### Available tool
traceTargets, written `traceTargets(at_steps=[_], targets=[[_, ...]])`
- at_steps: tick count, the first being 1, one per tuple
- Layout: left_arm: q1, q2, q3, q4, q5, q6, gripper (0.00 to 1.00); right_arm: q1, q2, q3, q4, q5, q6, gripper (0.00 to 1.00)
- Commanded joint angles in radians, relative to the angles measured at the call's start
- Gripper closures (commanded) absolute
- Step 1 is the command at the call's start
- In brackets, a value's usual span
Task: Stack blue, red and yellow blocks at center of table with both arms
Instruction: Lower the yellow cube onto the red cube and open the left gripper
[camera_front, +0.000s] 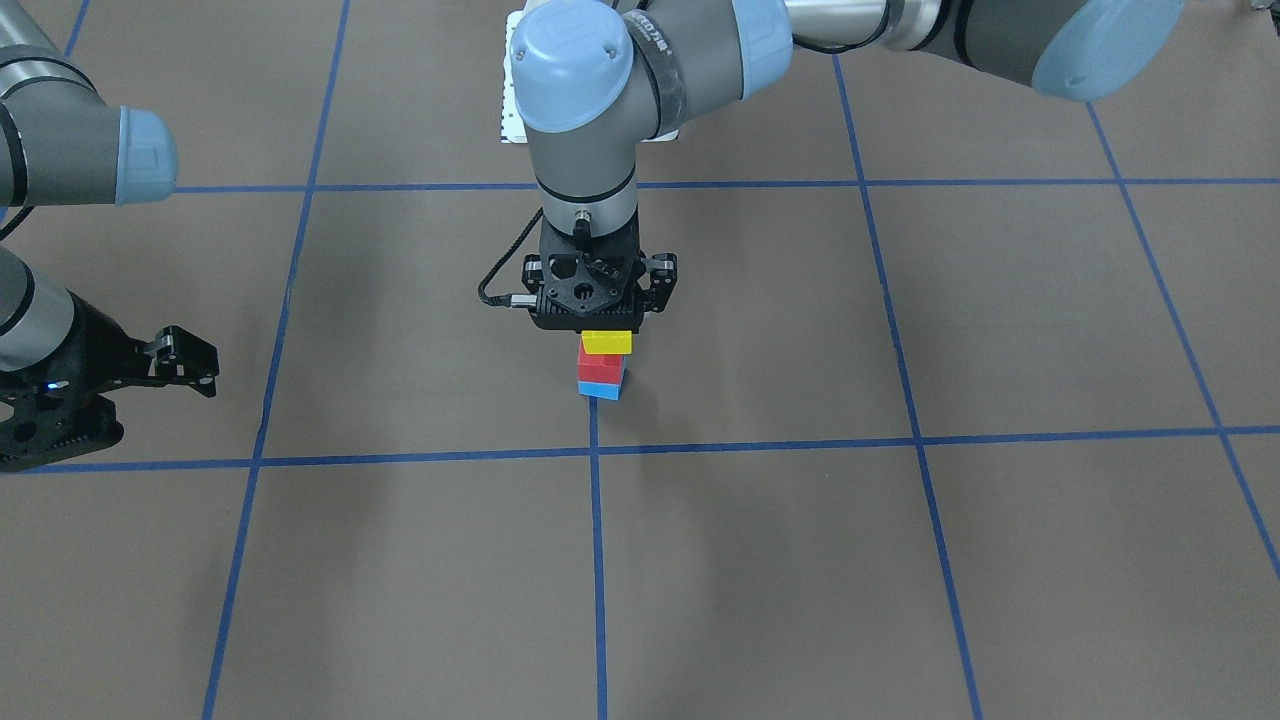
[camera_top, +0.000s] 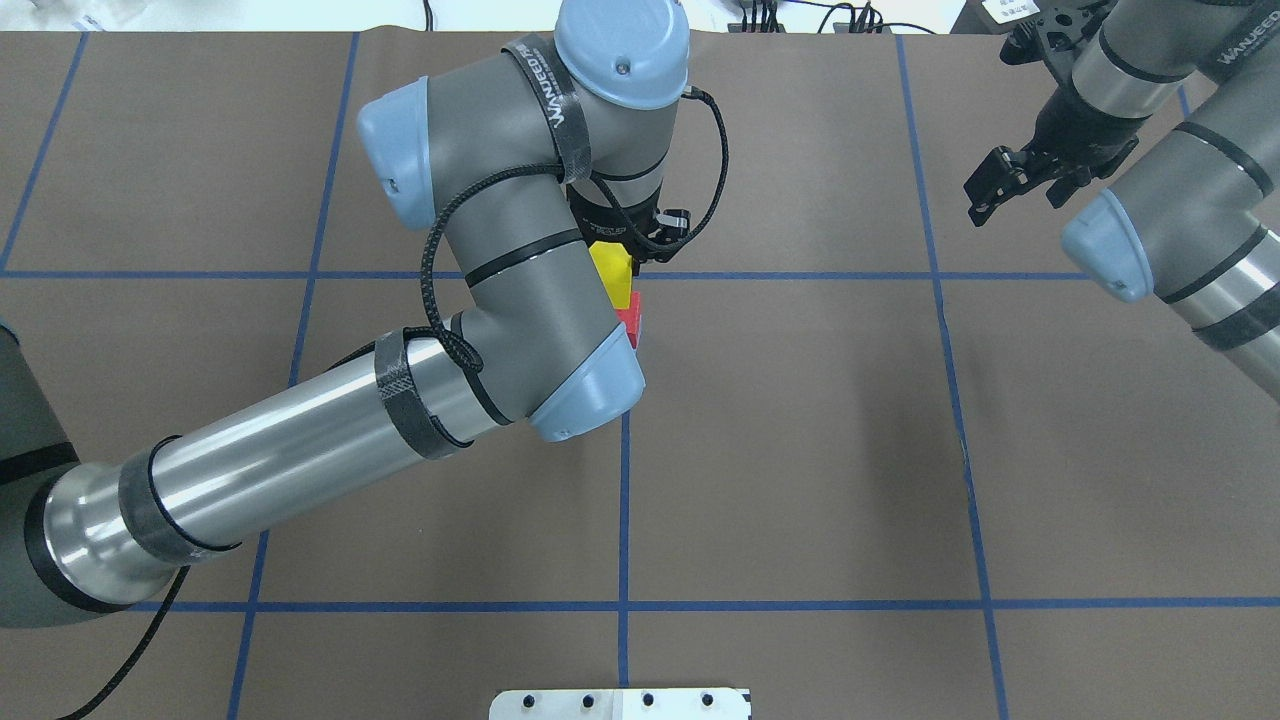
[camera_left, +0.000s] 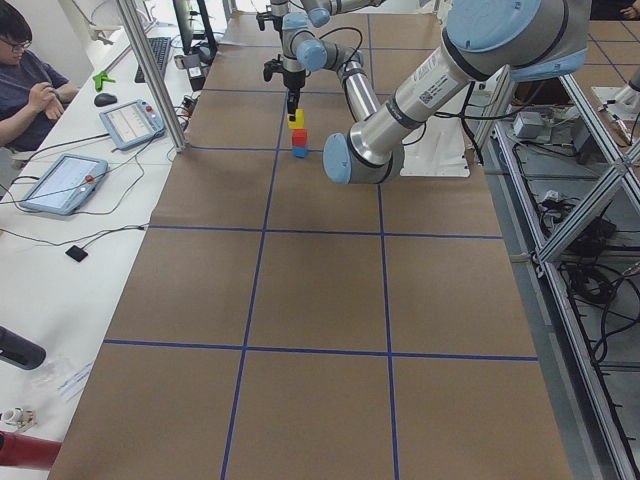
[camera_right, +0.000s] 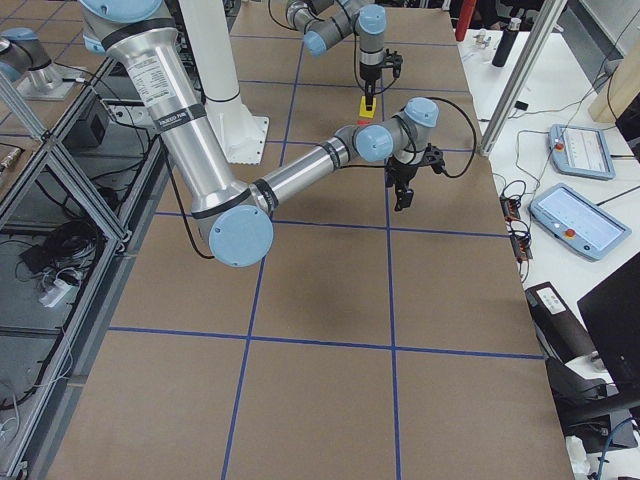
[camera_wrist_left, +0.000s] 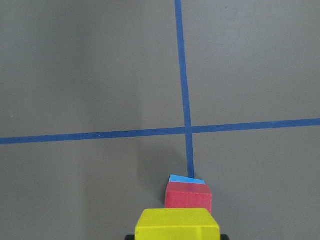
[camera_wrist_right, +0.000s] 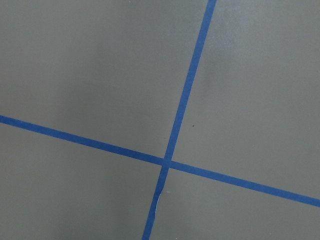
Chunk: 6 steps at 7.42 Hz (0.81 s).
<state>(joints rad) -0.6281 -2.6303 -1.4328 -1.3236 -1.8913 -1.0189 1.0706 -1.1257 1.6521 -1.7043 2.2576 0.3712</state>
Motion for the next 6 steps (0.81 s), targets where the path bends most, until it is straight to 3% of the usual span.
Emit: traceTargets(at_steps=[1, 6], targets=[[0.013, 0.003, 0.02, -0.019, 0.0, 0.0, 1.0, -0.001, 0.0, -0.002, 0.0, 0.0, 0.0, 0.01], [0.024, 0.019, 0.038, -0.069, 0.0, 0.0, 1.0, 0.0, 0.0, -0.003, 0.0, 0.0, 0.0, 0.01]])
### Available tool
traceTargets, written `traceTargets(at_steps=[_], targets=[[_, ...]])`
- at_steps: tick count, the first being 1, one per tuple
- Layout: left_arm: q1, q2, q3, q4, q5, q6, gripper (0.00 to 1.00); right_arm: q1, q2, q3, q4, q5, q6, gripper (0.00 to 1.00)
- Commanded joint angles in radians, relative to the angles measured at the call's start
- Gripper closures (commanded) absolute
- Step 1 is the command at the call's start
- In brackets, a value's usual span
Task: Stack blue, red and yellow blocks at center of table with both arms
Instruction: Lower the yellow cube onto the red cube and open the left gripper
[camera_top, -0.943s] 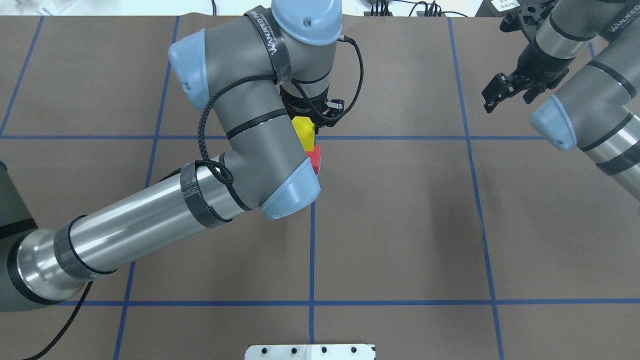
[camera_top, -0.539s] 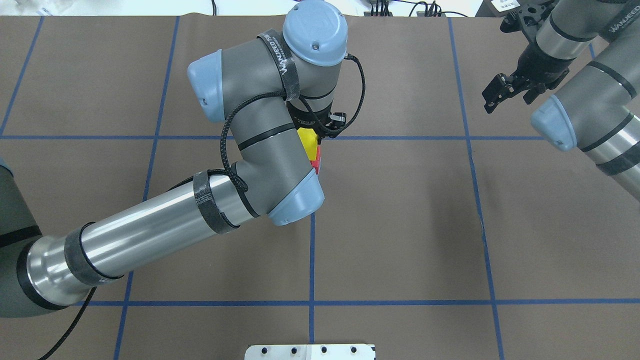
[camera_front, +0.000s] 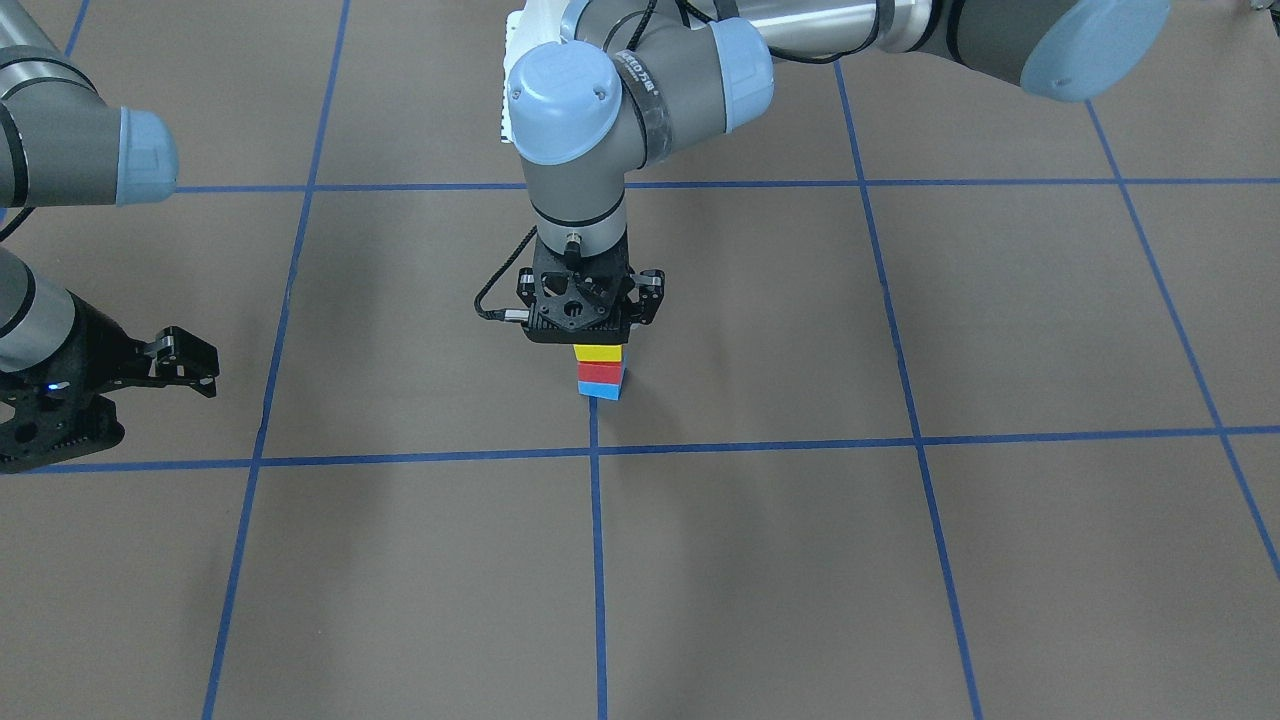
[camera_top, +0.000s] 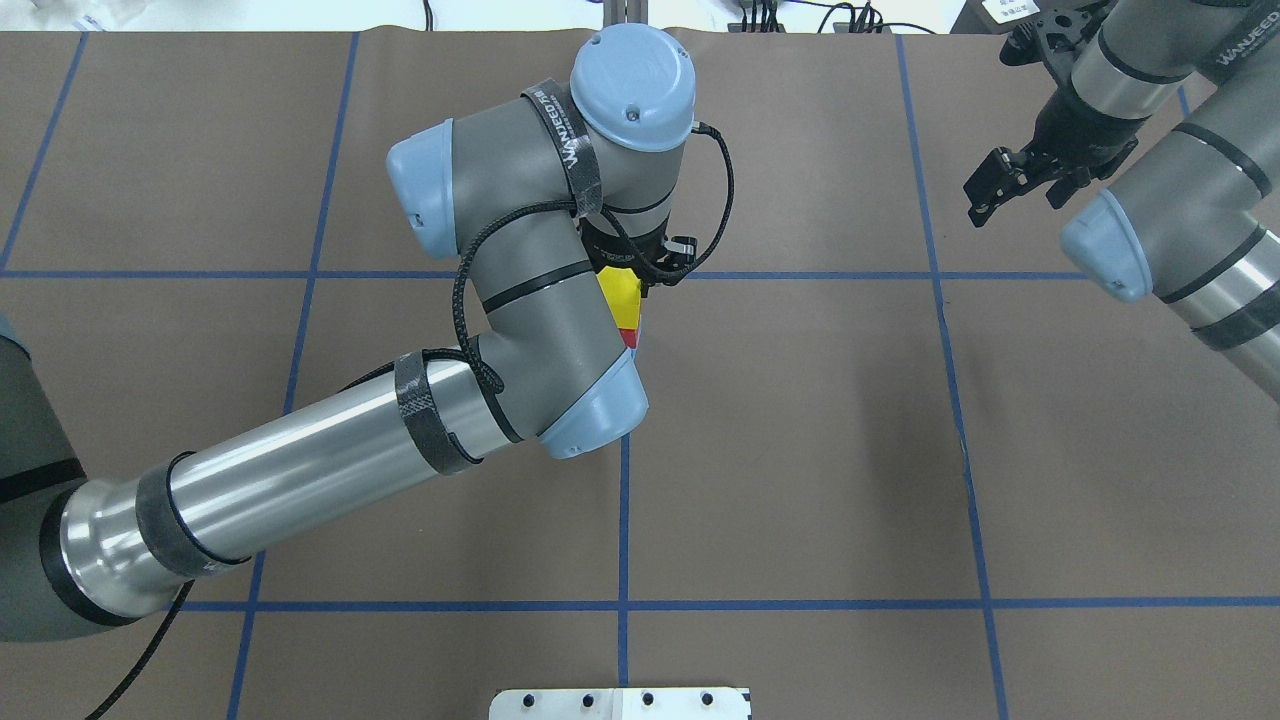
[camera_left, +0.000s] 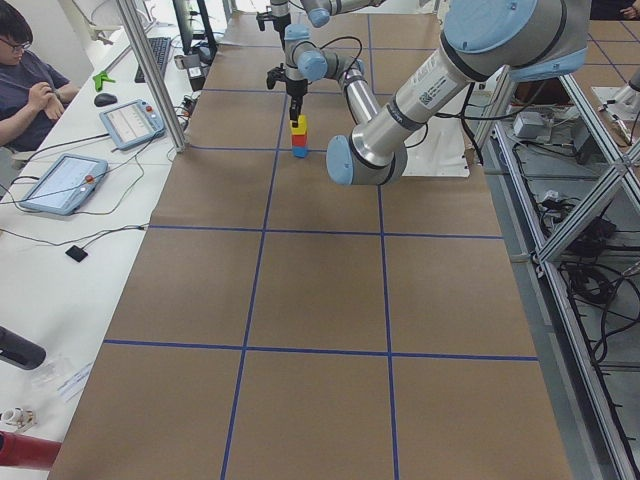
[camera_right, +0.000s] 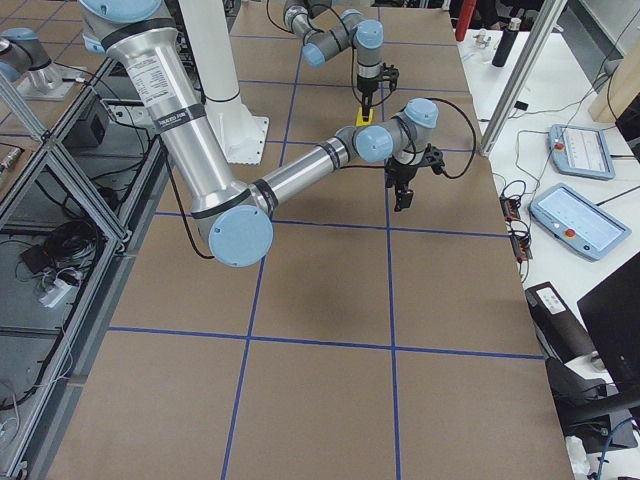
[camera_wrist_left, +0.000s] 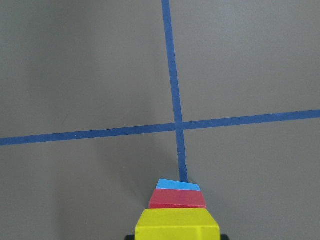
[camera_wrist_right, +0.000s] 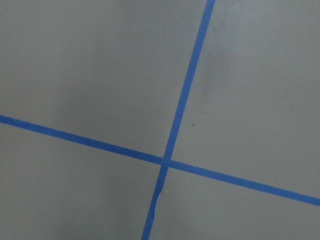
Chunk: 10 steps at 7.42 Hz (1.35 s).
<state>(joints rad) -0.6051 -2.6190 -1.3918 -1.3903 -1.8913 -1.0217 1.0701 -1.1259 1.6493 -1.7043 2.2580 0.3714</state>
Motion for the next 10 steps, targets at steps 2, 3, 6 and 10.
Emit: traceTargets(at_steps=[2, 3, 6, 10], targets=[[-0.001, 0.014, -0.015, -0.001, 0.0, 0.0, 0.37, -0.001, 0.0, 0.0, 0.0, 0.0, -0.002, 0.01], [-0.002, 0.016, -0.024, -0.003, 0.0, -0.005, 0.01, 0.001, 0.0, 0.0, 0.0, 0.0, -0.002, 0.01], [-0.001, 0.016, -0.035, -0.001, 0.0, -0.012, 0.0, 0.001, 0.0, -0.002, 0.0, 0.0, -0.003, 0.01], [-0.06, 0.264, -0.369, 0.004, -0.005, 0.008, 0.0, 0.033, 0.0, 0.003, 0.0, 0.006, -0.015, 0.01]])
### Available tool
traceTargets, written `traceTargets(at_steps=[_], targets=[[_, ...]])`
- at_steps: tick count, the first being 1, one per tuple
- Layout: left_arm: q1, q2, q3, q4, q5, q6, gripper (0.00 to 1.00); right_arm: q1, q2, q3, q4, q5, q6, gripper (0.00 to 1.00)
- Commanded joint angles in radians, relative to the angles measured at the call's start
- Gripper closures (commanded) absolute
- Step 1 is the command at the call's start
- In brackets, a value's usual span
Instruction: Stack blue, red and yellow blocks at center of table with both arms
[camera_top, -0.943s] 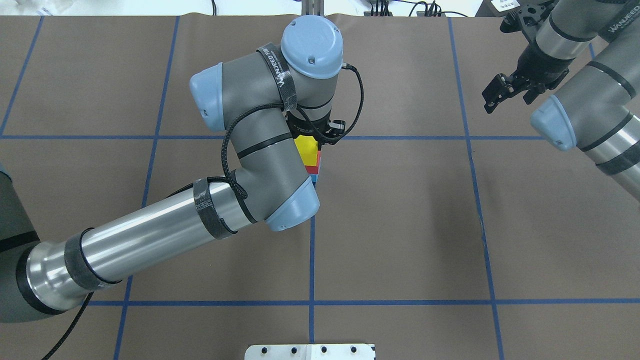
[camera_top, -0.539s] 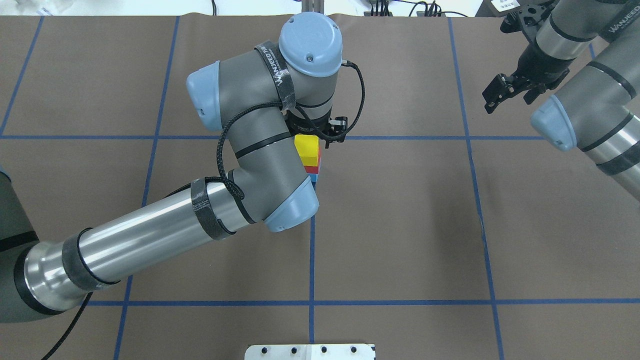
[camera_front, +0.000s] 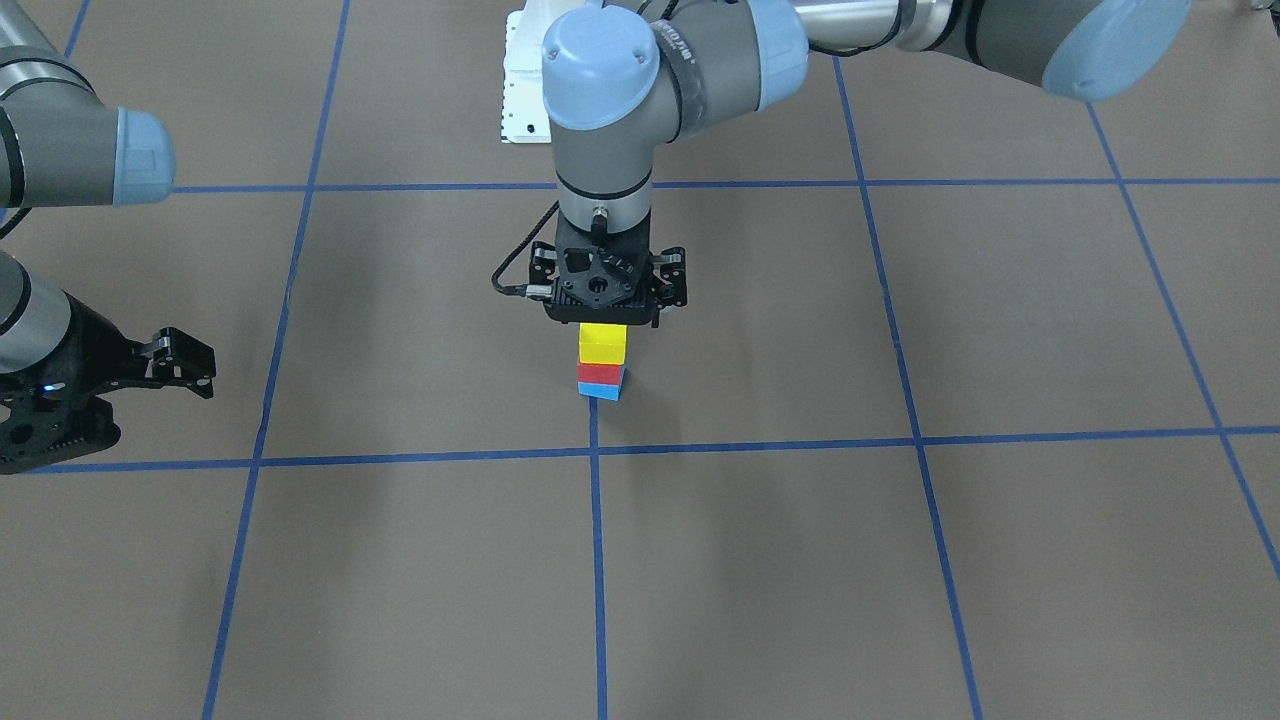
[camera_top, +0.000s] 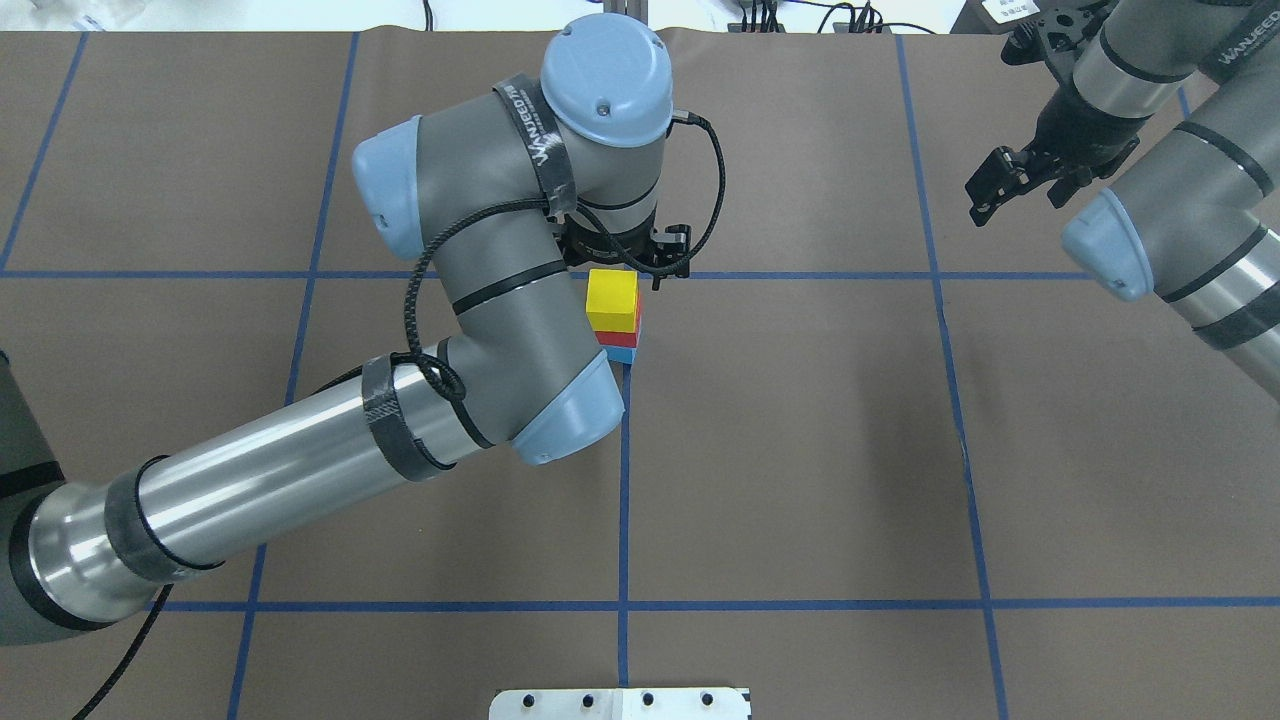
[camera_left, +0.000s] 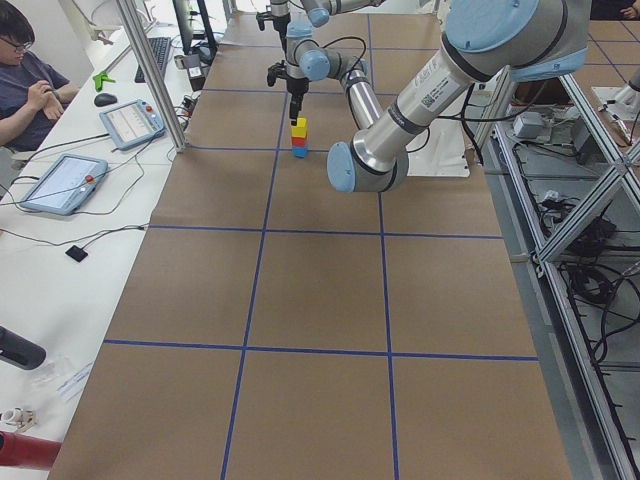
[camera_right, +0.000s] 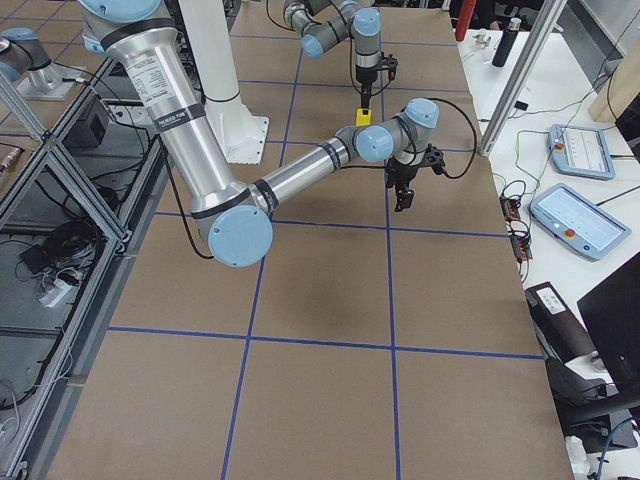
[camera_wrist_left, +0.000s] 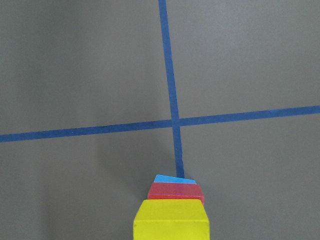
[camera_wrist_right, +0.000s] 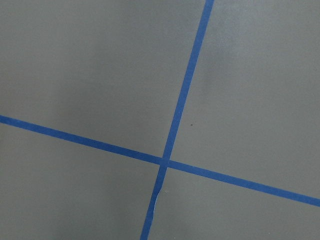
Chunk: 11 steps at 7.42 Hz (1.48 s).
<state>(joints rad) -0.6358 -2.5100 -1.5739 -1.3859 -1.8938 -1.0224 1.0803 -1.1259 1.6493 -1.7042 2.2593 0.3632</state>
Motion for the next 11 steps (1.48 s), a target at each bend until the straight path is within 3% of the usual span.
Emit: traceTargets(at_steps=[1, 2, 3, 4, 5, 6, 7, 8, 9, 10, 11], targets=[[-0.041, 0.362, -0.374, -0.002, -0.001, 0.033, 0.0, 0.058, -0.006, 0.001, -0.002, 0.02, -0.047, 0.01], [-0.077, 0.57, -0.508, -0.011, 0.002, 0.13, 0.0, 0.09, -0.02, -0.002, -0.003, 0.034, -0.074, 0.01], [-0.159, 0.732, -0.538, -0.053, -0.001, 0.292, 0.0, 0.099, -0.044, 0.004, 0.0, 0.029, -0.076, 0.01], [-0.276, 0.91, -0.549, -0.178, -0.007, 0.418, 0.0, 0.115, -0.046, 0.004, -0.002, 0.029, -0.057, 0.01], [-0.4, 1.038, -0.532, -0.318, -0.078, 0.511, 0.0, 0.124, -0.037, 0.004, 0.0, 0.023, -0.073, 0.01], [-0.64, 1.056, -0.447, -0.327, -0.247, 0.718, 0.0, 0.127, -0.073, -0.006, 0.0, 0.002, -0.073, 0.01], [-0.811, 1.054, -0.302, -0.331, -0.396, 1.086, 0.0, 0.138, -0.096, -0.011, 0.002, -0.068, -0.072, 0.01], [-0.914, 1.05, -0.21, -0.332, -0.419, 1.365, 0.0, 0.18, -0.101, -0.006, 0.003, -0.07, -0.07, 0.0], [-0.933, 1.059, -0.149, -0.341, -0.418, 1.396, 0.0, 0.219, -0.133, -0.002, 0.003, -0.034, -0.072, 0.0], [-0.938, 1.047, -0.061, -0.354, -0.404, 1.395, 0.0, 0.269, -0.164, -0.002, 0.005, 0.079, -0.091, 0.01], [-0.937, 1.033, 0.012, -0.373, -0.4, 1.397, 0.0, 0.308, -0.216, 0.0, 0.006, 0.126, -0.186, 0.0]])
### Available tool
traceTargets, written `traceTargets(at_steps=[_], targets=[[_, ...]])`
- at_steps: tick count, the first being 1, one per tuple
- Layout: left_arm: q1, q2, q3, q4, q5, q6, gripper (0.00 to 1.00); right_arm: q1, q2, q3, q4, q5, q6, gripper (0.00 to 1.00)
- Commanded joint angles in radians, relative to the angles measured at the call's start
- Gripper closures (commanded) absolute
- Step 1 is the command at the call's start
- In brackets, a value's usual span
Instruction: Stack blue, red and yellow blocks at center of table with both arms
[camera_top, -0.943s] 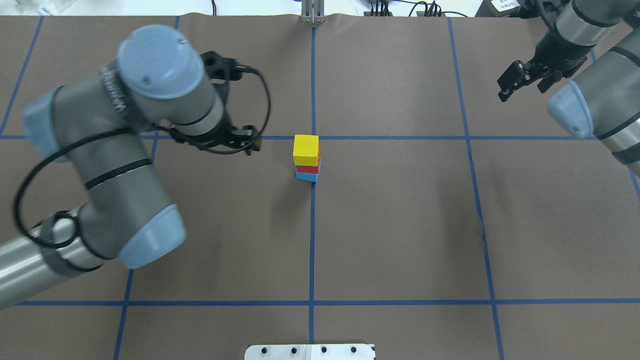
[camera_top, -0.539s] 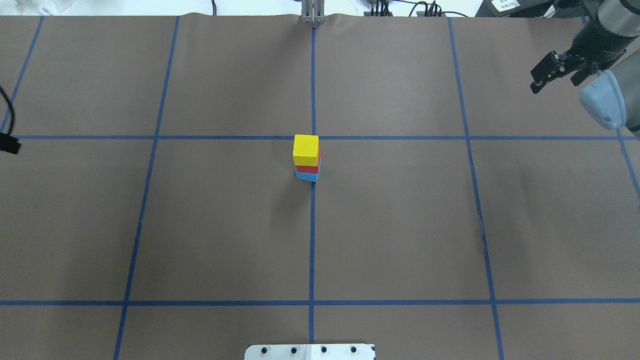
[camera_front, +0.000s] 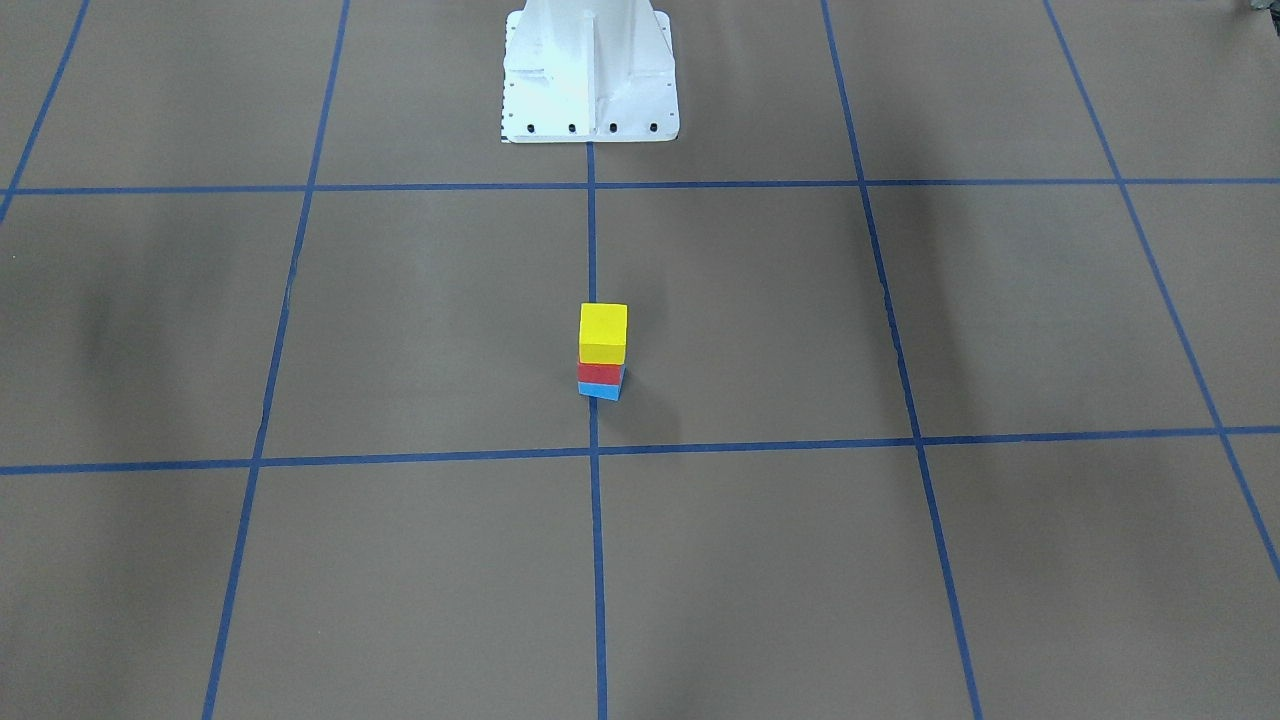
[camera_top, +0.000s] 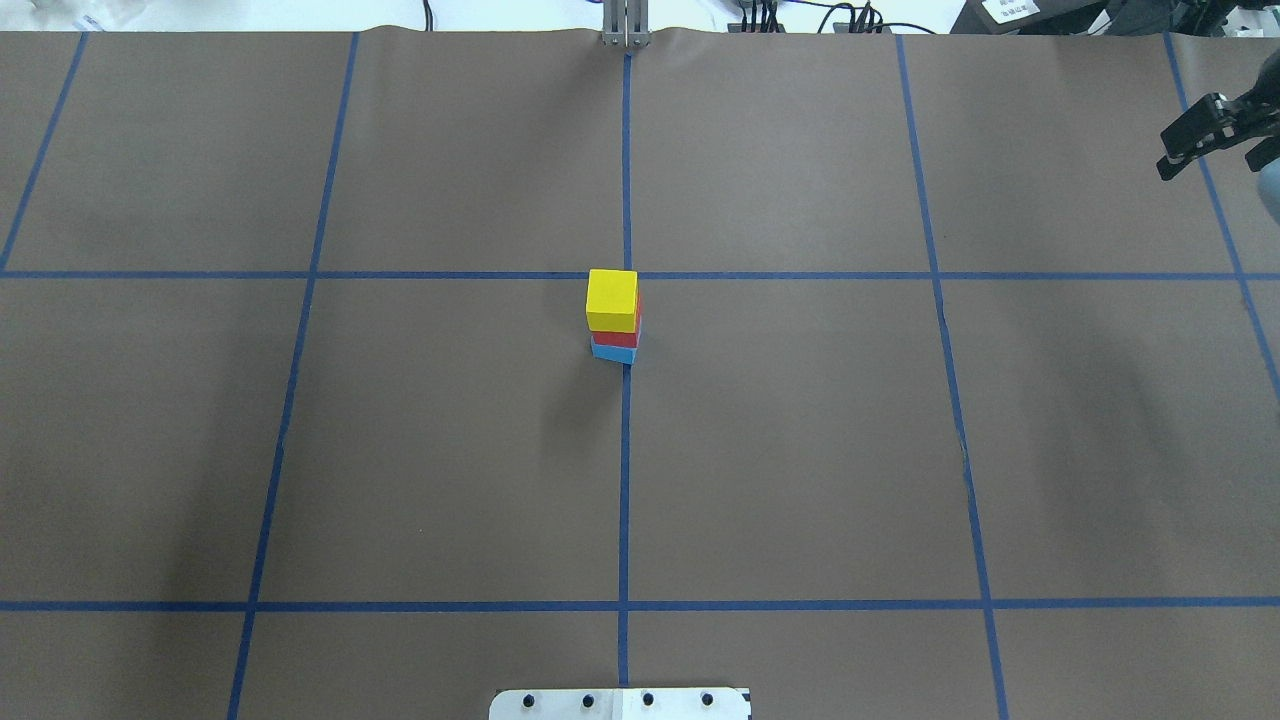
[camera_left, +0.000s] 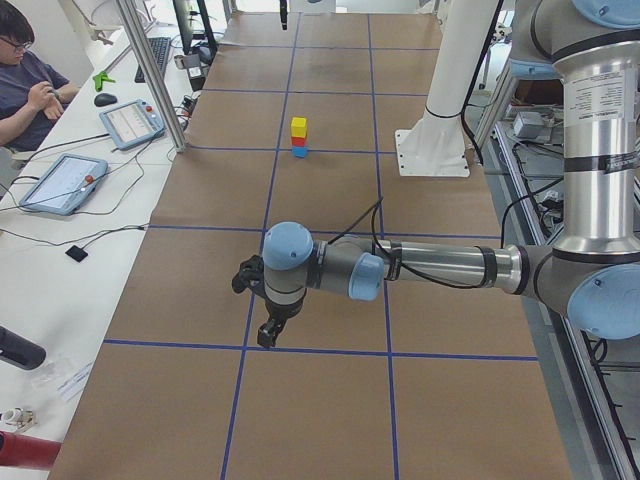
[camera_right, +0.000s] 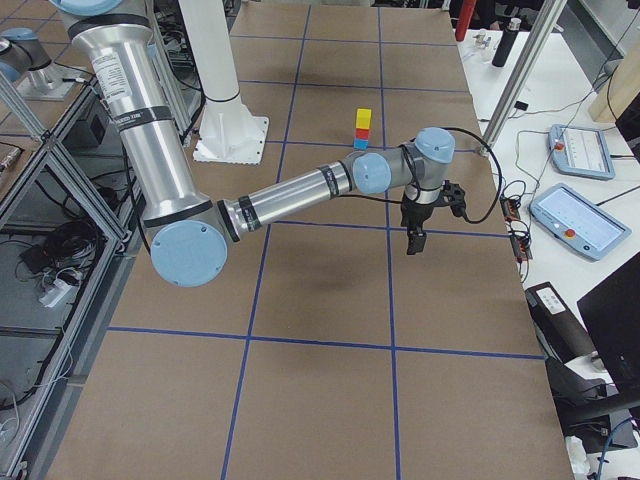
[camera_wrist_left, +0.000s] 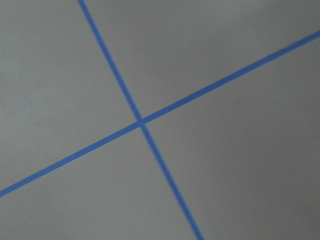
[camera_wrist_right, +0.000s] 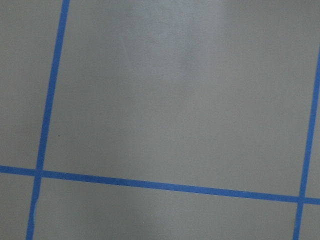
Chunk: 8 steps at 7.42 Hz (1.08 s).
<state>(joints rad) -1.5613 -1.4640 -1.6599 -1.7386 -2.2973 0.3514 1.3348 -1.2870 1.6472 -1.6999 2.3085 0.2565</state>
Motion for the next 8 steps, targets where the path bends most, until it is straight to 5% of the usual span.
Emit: traceTargets(at_steps=[1, 3, 8], targets=[[-0.011, -0.016, 0.095, -0.032, 0.006, 0.011, 0.0, 0.078, -0.09, 0.0, 0.0, 0.074, -0.185, 0.01], [-0.003, -0.016, -0.007, -0.023, 0.027, -0.28, 0.0, 0.099, -0.098, 0.0, 0.0, 0.08, -0.197, 0.01], [0.001, 0.005, -0.118, 0.116, 0.013, -0.282, 0.0, 0.099, -0.101, -0.007, -0.001, 0.078, -0.184, 0.0]])
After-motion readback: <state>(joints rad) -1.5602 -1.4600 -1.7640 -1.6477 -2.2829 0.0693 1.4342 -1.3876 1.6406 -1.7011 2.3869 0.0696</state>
